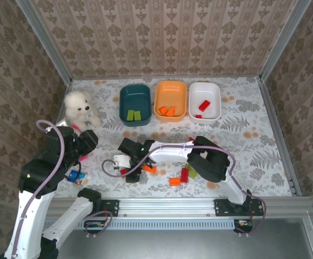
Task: Sort the legos into containers by color
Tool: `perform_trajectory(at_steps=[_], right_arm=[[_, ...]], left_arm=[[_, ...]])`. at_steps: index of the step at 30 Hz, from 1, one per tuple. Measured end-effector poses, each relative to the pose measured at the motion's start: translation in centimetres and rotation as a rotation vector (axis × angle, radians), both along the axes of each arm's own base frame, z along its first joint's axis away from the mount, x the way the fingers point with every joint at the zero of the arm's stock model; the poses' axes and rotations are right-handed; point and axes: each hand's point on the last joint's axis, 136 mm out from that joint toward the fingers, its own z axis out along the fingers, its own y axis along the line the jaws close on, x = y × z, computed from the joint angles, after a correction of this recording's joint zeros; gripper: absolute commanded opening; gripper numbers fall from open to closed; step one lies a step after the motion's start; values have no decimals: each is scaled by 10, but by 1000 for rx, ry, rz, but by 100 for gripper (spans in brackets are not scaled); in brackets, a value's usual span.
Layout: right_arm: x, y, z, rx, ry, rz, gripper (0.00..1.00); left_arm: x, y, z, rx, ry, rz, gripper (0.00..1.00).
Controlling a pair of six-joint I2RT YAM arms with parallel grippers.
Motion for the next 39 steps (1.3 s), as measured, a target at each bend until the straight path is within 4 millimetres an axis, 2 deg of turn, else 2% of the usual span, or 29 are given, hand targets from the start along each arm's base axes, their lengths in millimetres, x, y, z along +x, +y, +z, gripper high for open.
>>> perform_trajectory(at_steps=[4, 11, 17, 24, 27, 31, 33, 35, 38, 39], right_arm=[[4, 6, 1, -5, -51, -6, 77], [-8, 11, 0, -37, -105, 7, 43], [-5, 15, 3, -29, -100, -19, 27], [11, 13, 4, -26, -95, -99, 24], [26, 6, 10, -9, -86, -175, 23], [67, -27, 43, 44, -85, -355, 23], [96, -52, 73, 101, -98, -466, 23], [129, -86, 111, 173, -120, -596, 23], [170, -136, 158, 264, -169, -765, 23], [177, -144, 167, 284, -183, -796, 23]], left_arm=[[-3, 1, 0, 9, 7, -3, 66], [-3, 1, 0, 12, 6, -7, 65], [-3, 1, 0, 14, 6, -9, 64], [-3, 0, 0, 9, 8, -15, 63], [-3, -2, -2, 5, 14, -22, 62], [0, -9, -10, -8, 30, -49, 61], [5, -16, -15, -15, 45, -76, 61], [14, -26, -21, -25, 65, -104, 61], [27, -38, -33, -35, 103, -135, 61], [30, -41, -36, -35, 114, -141, 61]])
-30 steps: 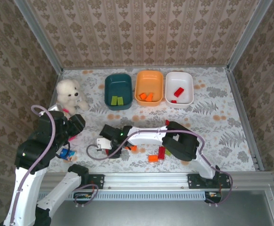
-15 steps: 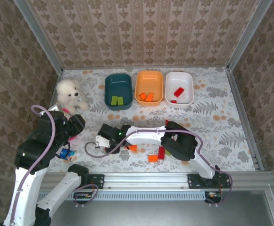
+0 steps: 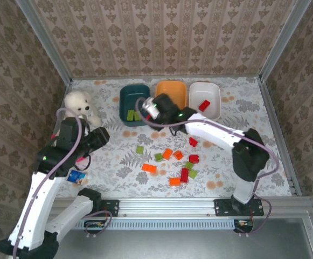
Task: Sort the legos into containers by color
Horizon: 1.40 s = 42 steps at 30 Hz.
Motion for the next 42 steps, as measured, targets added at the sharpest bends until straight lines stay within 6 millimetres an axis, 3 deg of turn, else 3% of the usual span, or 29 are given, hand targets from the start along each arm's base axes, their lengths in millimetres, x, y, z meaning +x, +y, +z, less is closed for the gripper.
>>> perform_trajectory(at_steps=[2, 8, 11, 17, 23, 33, 38, 42], right_arm=[[15, -36, 8, 49, 7, -100, 23], [62, -187, -22, 93, 141, -521, 24], [71, -220, -41, 100, 212, -625, 24], [94, -221, -82, 95, 346, -656, 25], [100, -216, -112, 78, 439, -667, 28], [107, -219, -130, 97, 500, -686, 37], [108, -219, -129, 113, 506, -696, 56], [108, -218, -129, 121, 512, -704, 63]], left_arm=[[10, -20, -6, 2, 15, -64, 61], [48, -96, -40, 32, 89, -268, 61], [59, -124, -54, 47, 117, -335, 61], [76, -160, -58, 24, 109, -417, 61], [81, -171, -58, 3, 100, -439, 61], [82, -172, -55, -3, 92, -441, 61], [82, -172, -54, 3, 88, -450, 62], [81, -172, -55, 15, 85, -463, 62]])
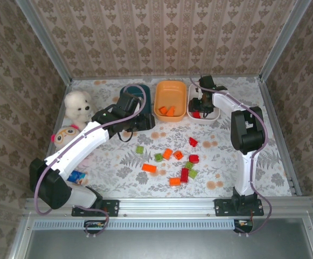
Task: Sort the legos into containers by color
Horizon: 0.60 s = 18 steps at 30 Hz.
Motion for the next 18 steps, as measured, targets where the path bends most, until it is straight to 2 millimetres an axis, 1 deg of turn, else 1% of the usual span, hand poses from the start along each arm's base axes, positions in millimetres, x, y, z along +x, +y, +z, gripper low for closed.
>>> perform_trajectory(at_steps=[3, 4, 6, 9, 11, 12, 14, 16, 18], right_arm=[[1, 0, 6, 2, -9, -3, 62], [0, 0, 10, 4, -15, -3, 62], [-1, 0, 26, 9, -39, -6, 62], [-3, 0, 71, 22, -118, -25, 61], [-11, 0, 115, 36, -212, -39, 61], [-19, 1, 133, 44, -253, -44, 61], [-48, 7, 170, 67, -336, -41, 61], [-79, 13, 194, 96, -394, -29, 61], [-113, 19, 207, 127, -427, -15, 61]], left_arm=[[-1, -1, 0, 5, -7, -21, 62], [-2, -2, 0, 6, -9, -33, 62], [-5, -6, 1, 8, -16, -74, 62], [-16, -22, 2, 22, -21, -184, 61], [-24, -42, 2, 34, -31, -279, 60], [-29, -52, -1, 40, -32, -324, 59], [-42, -69, -12, 65, -23, -411, 58], [-57, -81, -29, 95, 11, -480, 57], [-69, -89, -43, 120, 41, -525, 57]])
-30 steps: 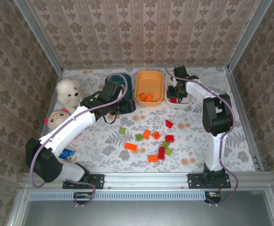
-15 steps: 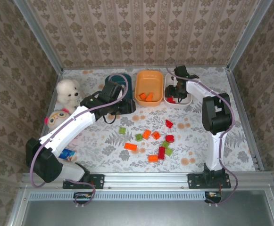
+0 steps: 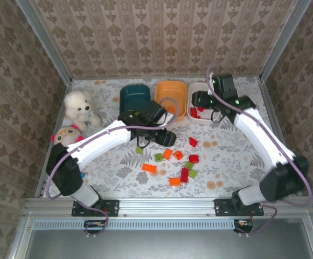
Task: Sort the legos into containers by color
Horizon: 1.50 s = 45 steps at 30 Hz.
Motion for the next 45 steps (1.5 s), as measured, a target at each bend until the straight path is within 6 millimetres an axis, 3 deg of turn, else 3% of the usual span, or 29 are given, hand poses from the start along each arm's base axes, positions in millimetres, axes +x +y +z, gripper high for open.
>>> perform_trajectory(at_steps=[5, 8, 11, 14, 18, 22, 32, 40, 45], right_arm=[[-81, 2, -9, 53, 16, 34, 62], [-121, 0, -19, 77, 66, 44, 61], [-151, -3, -24, 91, 113, 46, 61], [-168, -5, -31, 83, 162, 40, 61], [-179, -3, -43, 54, 225, 50, 61], [-184, 5, -51, 27, 256, 84, 61], [-187, 20, -58, 3, 279, 147, 62], [-183, 42, -57, 44, 278, 233, 63], [-185, 61, -63, 78, 289, 311, 63]], left_arm=[[-19, -12, -24, 57, 42, -55, 57], [-23, -14, -28, 66, 51, -48, 57], [-21, -14, -32, 66, 56, -14, 57], [-19, -7, -41, 92, 67, 36, 57], [-17, 4, -47, 121, 75, 105, 57], [-15, 15, -39, 126, 62, 179, 57], [-9, 62, -37, 165, 85, 422, 63], [4, 136, -61, 233, 172, 765, 71], [16, 150, -78, 276, 204, 831, 71]])
